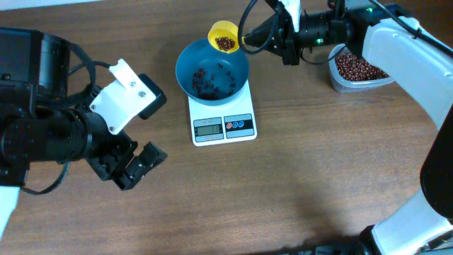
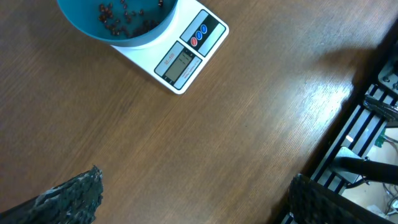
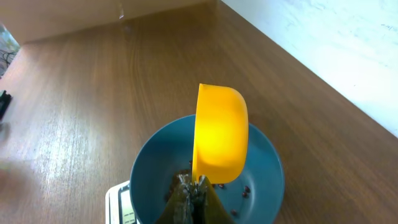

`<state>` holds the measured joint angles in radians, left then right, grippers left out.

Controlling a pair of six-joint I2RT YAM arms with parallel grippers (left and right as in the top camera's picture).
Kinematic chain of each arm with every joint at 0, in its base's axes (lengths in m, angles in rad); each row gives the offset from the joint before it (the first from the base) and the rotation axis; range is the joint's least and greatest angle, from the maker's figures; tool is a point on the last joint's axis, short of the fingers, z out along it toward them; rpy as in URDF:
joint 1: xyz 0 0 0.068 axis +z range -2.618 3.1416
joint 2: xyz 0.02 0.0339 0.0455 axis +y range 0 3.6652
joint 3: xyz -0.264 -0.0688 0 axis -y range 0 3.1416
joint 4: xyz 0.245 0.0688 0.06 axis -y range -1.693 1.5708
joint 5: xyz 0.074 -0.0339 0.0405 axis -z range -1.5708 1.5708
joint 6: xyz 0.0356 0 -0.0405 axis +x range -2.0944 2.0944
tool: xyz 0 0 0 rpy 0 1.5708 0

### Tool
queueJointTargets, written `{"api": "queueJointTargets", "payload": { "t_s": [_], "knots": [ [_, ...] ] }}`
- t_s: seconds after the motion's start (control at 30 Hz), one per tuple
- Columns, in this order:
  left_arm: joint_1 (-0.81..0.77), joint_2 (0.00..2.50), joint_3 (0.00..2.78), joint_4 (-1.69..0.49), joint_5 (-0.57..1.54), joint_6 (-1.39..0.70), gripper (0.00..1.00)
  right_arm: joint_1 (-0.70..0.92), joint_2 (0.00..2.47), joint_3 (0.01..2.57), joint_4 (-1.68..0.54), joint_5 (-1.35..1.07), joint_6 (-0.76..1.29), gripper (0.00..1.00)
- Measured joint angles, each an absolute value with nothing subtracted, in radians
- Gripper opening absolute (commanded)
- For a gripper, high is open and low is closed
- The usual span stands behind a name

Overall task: Scoop item into bowl and weigh 50g on scale
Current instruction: 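Tilt the scoop with the right gripper to pour beans into the bowl, then shake the tilted scoop over the bowl to empty remaining beans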

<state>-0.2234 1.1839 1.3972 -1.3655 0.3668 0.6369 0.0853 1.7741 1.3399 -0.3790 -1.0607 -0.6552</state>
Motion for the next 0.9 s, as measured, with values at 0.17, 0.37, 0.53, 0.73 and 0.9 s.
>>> {"api": "queueJointTargets", "payload": {
  "t_s": [0.17, 0.37, 0.53, 0.73, 0.9],
  "knots": [
    [-0.223, 1.184, 1.397, -1.365, 0.367, 0.637, 0.99, 0.085, 1.774, 1.340, -0.400, -1.026, -0.654, 0.04],
    [-0.223, 1.184, 1.397, -1.366, 0.367, 0.637, 0.99, 0.086, 1.774, 1.340, -0.400, -1.018, -0.655, 0.04],
    [-0.223, 1.184, 1.397, -1.366, 0.367, 0.637, 0.99, 0.087, 1.774, 1.340, -0.383, -1.026, -0.718, 0.04],
    [-0.223, 1.184, 1.397, -1.366, 0.367, 0.637, 0.99, 0.087, 1.774, 1.340, -0.380, -1.144, -0.748, 0.04],
    [-0.223, 1.184, 1.397, -1.366, 0.367, 0.637, 0.99, 0.087, 1.774, 1.340, -0.381, -1.132, -0.766, 0.04]
  ]
}}
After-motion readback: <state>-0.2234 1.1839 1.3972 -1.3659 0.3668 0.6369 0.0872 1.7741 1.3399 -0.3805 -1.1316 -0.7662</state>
